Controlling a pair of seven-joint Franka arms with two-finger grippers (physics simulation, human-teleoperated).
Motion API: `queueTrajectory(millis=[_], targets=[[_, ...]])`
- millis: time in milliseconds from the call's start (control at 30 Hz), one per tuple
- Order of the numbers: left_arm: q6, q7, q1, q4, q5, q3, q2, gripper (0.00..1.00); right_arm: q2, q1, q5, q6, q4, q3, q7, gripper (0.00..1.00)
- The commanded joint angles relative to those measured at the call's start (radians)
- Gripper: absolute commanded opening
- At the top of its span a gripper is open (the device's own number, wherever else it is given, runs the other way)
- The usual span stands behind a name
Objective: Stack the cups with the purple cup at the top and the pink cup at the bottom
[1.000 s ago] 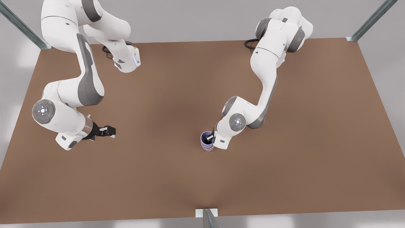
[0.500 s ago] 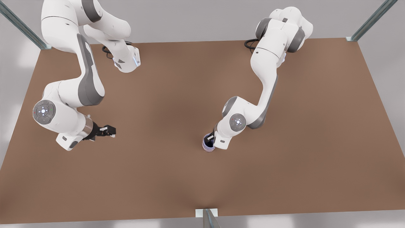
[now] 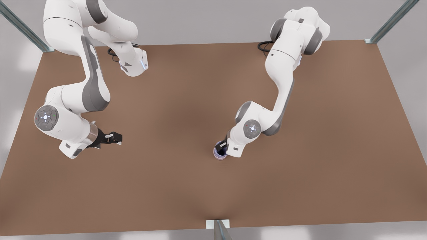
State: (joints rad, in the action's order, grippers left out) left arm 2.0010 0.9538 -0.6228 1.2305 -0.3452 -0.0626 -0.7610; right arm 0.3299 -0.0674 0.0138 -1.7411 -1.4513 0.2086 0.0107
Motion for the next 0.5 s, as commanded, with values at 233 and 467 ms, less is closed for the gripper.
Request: queueTrajectory(millis=[233,467], targets=[[-0.521,-0.65,0.173,-0.034,0.201,-0.149,0.288,1.0,0.014,-0.006,0.0,-0.005,0.005,-0.001,0.003,1.0],[-0.413,-0.978,0.377,0.317,0.42,-0.034,0.594,1.0,0.017,-0.009,0.032,-0.011,0.006,-0.001,-0.003,1.0]])
